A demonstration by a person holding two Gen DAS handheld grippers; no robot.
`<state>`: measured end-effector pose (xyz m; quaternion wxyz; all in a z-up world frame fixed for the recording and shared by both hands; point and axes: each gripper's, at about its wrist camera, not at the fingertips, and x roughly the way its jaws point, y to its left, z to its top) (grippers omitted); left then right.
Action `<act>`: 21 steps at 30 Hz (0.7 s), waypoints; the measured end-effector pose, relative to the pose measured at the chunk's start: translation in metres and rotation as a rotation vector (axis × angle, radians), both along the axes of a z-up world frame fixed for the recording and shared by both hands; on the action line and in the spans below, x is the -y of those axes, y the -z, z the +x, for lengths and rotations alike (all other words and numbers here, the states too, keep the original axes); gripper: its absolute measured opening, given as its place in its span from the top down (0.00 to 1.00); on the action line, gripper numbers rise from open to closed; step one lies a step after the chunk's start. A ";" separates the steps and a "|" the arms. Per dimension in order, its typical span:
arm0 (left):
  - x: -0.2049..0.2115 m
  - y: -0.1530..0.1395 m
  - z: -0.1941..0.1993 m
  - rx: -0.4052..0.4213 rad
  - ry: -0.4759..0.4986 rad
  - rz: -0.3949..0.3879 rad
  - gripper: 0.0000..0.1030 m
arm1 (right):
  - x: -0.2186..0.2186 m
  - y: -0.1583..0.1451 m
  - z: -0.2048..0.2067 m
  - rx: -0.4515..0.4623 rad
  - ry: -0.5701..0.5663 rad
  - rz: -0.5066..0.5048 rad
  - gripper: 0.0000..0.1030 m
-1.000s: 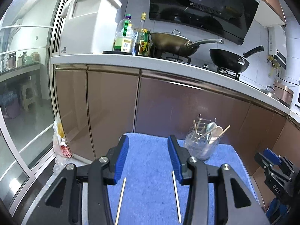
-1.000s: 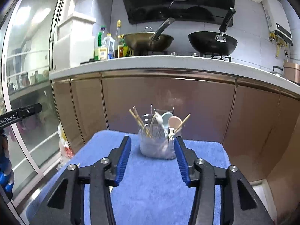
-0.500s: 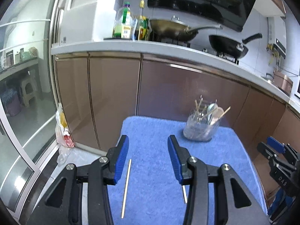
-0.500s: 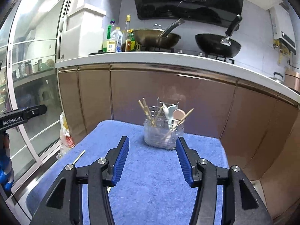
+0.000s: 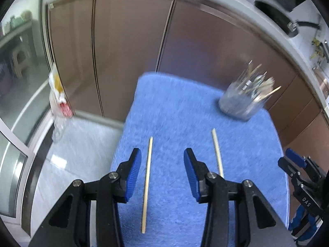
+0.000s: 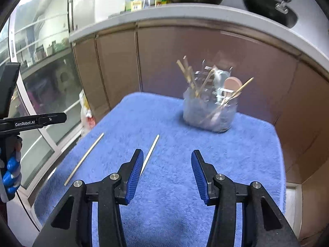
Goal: Organize utensils
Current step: 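Grasp a chopstick with the left tool while the right tool grasps the last chopstick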
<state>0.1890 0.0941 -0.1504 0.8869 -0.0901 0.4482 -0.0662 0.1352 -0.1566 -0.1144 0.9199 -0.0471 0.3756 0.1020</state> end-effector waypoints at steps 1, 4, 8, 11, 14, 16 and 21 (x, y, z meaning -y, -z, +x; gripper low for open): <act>-0.002 0.009 0.010 -0.040 0.006 -0.008 0.60 | -0.003 0.004 0.009 -0.025 -0.012 -0.002 0.53; -0.006 0.034 0.035 -0.147 0.028 -0.032 0.60 | -0.015 0.020 0.036 -0.105 -0.048 -0.011 0.54; -0.006 0.066 0.062 -0.265 0.055 -0.046 0.61 | -0.028 0.047 0.075 -0.235 -0.072 -0.007 0.59; -0.004 0.079 0.076 -0.309 0.060 -0.029 0.61 | -0.036 0.067 0.107 -0.327 -0.078 -0.006 0.62; -0.003 0.083 0.086 -0.328 0.066 -0.014 0.61 | -0.043 0.081 0.132 -0.391 -0.079 -0.013 0.62; -0.002 0.086 0.092 -0.345 0.081 -0.014 0.63 | -0.047 0.089 0.144 -0.420 -0.072 -0.031 0.62; -0.001 0.092 0.106 -0.397 0.117 -0.014 0.71 | -0.050 0.108 0.170 -0.489 -0.044 -0.046 0.65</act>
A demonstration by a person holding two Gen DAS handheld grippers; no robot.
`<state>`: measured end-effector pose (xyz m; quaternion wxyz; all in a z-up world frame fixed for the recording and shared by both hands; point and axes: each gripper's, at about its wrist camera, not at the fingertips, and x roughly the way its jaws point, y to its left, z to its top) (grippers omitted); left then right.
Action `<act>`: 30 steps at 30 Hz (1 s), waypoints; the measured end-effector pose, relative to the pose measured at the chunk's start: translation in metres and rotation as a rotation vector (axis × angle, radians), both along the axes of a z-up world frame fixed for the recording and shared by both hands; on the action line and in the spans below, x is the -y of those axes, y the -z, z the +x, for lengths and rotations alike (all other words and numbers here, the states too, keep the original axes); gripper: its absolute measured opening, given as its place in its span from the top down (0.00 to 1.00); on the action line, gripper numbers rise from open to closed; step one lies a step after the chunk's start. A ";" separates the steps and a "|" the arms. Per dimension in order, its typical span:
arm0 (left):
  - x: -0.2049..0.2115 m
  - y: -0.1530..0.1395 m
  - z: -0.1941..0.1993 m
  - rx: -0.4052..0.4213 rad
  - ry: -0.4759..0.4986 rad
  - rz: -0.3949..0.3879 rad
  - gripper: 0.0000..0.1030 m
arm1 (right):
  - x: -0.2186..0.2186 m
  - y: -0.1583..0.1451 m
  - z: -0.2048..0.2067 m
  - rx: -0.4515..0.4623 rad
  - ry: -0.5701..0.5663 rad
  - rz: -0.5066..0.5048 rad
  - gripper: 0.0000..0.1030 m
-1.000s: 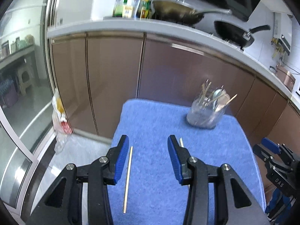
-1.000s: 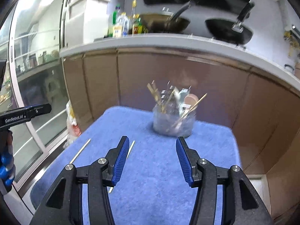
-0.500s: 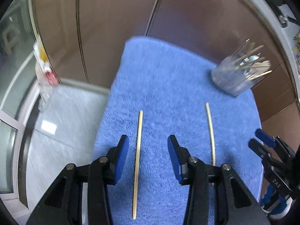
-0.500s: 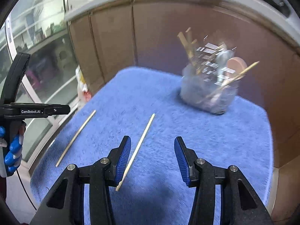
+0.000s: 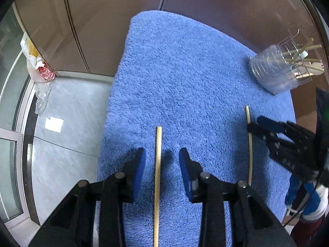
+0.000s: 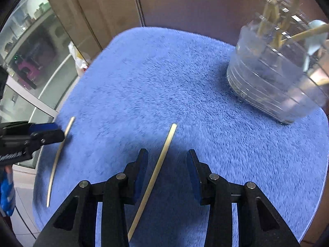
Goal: Organize utensils
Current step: 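Grasp a chopstick with the left tool while the right tool grasps the last chopstick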
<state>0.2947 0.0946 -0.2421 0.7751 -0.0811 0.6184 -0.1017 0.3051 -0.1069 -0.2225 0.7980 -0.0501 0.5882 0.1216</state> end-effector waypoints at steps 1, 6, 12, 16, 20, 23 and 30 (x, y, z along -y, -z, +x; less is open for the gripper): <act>0.002 0.001 0.001 -0.006 0.008 0.002 0.72 | 0.000 0.001 0.002 -0.007 0.004 -0.001 0.66; 0.015 0.004 0.007 -0.028 0.041 0.036 0.77 | -0.007 0.005 0.016 -0.039 0.007 -0.010 0.77; 0.017 0.011 0.009 -0.047 0.032 0.057 0.82 | -0.020 0.010 0.018 -0.046 -0.020 -0.050 0.78; 0.020 0.011 0.009 -0.040 0.028 0.089 0.91 | -0.025 0.011 0.019 -0.037 -0.033 -0.070 0.78; 0.016 0.012 0.008 -0.028 0.009 0.095 0.95 | -0.025 0.011 0.016 -0.023 -0.026 -0.071 0.83; 0.014 0.011 0.004 -0.019 -0.003 0.092 0.96 | -0.024 0.011 0.015 -0.016 -0.014 -0.057 0.89; 0.007 -0.007 -0.011 0.044 -0.030 0.041 0.96 | -0.004 0.000 0.003 -0.008 0.000 0.027 0.95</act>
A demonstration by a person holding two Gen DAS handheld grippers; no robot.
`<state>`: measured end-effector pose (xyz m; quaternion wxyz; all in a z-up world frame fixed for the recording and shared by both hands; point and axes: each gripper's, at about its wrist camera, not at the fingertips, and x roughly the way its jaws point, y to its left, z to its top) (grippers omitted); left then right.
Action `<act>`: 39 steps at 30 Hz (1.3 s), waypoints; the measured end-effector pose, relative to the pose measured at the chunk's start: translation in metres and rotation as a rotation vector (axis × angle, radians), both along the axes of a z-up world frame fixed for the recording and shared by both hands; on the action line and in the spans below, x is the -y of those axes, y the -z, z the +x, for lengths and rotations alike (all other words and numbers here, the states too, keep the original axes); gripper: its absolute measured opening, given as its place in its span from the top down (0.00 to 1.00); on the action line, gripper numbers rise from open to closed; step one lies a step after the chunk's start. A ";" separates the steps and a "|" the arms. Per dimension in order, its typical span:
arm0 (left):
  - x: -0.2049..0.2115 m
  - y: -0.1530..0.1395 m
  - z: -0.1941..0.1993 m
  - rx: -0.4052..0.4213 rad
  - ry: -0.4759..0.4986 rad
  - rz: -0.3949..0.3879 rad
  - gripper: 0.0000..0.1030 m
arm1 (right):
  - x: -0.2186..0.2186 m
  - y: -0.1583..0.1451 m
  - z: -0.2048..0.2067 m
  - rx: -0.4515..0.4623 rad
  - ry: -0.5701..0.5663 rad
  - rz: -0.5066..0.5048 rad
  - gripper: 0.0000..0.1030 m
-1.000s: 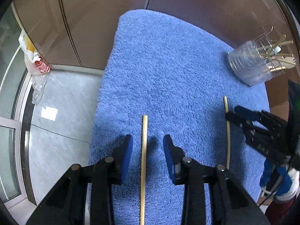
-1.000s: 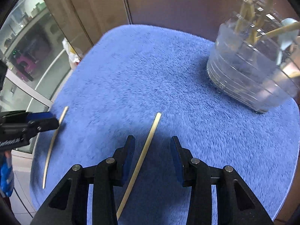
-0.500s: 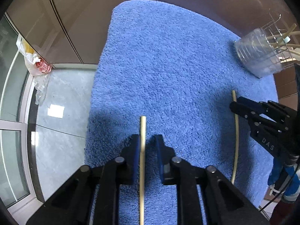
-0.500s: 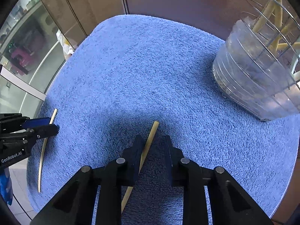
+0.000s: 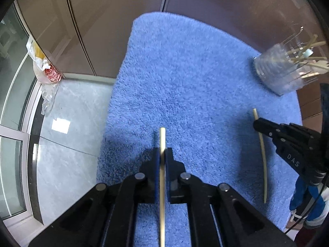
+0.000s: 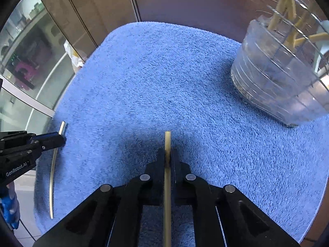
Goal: Organize utensils
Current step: 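Grasp a chopstick with the left tool while the right tool grasps the last chopstick, then lift both chopsticks and drop them into the clear utensil holder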
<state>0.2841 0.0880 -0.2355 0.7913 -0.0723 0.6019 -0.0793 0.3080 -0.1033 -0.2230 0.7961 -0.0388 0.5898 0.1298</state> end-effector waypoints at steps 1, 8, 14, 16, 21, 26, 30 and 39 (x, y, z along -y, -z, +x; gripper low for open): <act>-0.001 -0.006 -0.004 0.018 0.001 -0.009 0.96 | 0.002 -0.003 -0.002 0.005 -0.001 0.008 0.95; -0.001 -0.049 -0.028 0.148 -0.007 -0.038 0.96 | 0.021 -0.046 -0.034 0.124 -0.039 0.093 0.95; 0.008 -0.088 -0.055 0.294 0.000 -0.069 0.96 | 0.036 -0.084 -0.074 0.274 -0.058 0.171 0.95; 0.014 -0.102 -0.065 0.343 0.012 -0.082 0.96 | 0.039 -0.094 -0.089 0.326 -0.061 0.187 0.95; 0.035 -0.130 -0.081 0.435 0.054 -0.114 0.96 | 0.063 -0.123 -0.121 0.473 -0.043 0.203 0.95; 0.066 -0.173 -0.092 0.571 0.101 -0.180 0.96 | 0.105 -0.175 -0.135 0.684 0.044 0.235 0.95; 0.086 -0.211 -0.089 0.690 0.113 -0.230 0.96 | 0.128 -0.216 -0.135 0.854 0.110 0.236 0.95; 0.128 -0.278 -0.039 0.931 0.055 -0.321 0.96 | 0.158 -0.277 -0.097 1.145 0.227 0.258 0.95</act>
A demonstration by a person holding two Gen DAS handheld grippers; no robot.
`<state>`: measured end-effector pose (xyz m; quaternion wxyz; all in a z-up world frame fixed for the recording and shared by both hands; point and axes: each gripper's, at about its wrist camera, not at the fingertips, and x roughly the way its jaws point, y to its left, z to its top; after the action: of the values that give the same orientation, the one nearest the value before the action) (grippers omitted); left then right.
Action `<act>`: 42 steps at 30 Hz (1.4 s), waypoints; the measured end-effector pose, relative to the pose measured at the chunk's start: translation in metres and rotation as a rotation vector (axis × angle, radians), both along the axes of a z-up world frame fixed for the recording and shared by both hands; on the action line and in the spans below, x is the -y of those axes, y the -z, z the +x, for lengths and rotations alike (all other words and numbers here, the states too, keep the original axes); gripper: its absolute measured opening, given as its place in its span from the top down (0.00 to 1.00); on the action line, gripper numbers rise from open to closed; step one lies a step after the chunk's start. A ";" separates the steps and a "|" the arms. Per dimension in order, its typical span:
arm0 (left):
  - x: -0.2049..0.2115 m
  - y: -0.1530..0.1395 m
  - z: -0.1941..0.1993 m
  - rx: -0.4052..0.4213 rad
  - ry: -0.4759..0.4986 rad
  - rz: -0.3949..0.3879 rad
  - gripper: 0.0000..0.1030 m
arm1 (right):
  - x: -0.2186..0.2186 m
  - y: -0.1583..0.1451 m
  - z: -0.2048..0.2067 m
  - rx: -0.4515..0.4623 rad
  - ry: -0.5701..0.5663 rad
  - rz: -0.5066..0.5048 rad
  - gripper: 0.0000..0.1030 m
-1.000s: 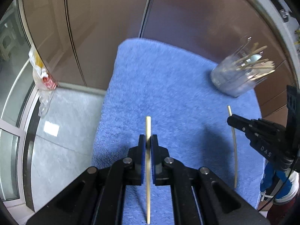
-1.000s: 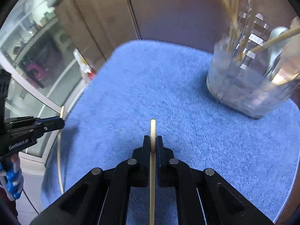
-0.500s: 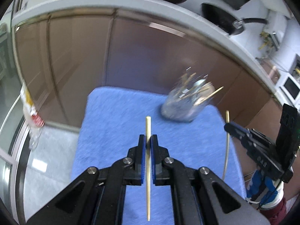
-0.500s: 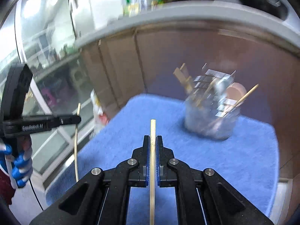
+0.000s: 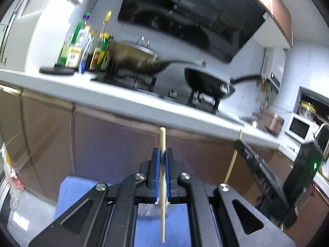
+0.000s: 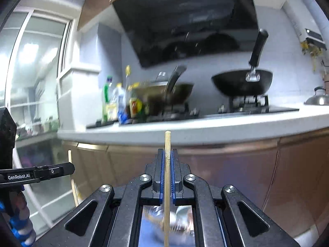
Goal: Organize utensils
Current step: 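Lift both chopsticks and drop them into the clear utensil holder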
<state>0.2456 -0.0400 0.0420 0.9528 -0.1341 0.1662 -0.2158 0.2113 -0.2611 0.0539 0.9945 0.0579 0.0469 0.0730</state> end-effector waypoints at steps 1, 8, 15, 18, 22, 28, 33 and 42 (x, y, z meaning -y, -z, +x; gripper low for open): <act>0.005 -0.003 0.009 0.024 -0.014 -0.007 0.96 | 0.001 -0.002 0.008 0.021 0.010 0.005 0.95; 0.042 0.007 0.063 0.118 -0.093 -0.015 0.96 | 0.004 0.010 0.056 0.105 0.039 -0.017 0.95; 0.064 0.057 0.099 0.129 -0.155 0.012 0.95 | 0.004 0.051 0.094 0.103 0.052 -0.026 0.95; 0.068 0.077 0.108 0.119 -0.164 0.023 0.95 | 0.005 0.070 0.097 0.086 0.067 -0.018 0.95; 0.074 0.096 0.104 0.131 -0.167 0.042 0.95 | 0.004 0.091 0.098 0.053 0.079 -0.031 0.95; 0.069 0.103 0.088 0.140 -0.180 0.055 0.86 | 0.007 0.105 0.083 0.022 0.086 -0.034 0.85; 0.055 0.090 0.070 0.136 -0.185 0.056 0.78 | 0.012 0.098 0.060 0.010 0.110 -0.032 0.75; 0.035 0.073 0.009 0.093 -0.215 0.141 0.61 | 0.007 0.079 0.004 -0.054 0.141 -0.068 0.60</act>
<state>0.2543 -0.0748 -0.0314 0.9842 -0.0735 0.1212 -0.1065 0.2156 -0.2682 -0.0254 0.9970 0.0290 0.0721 -0.0003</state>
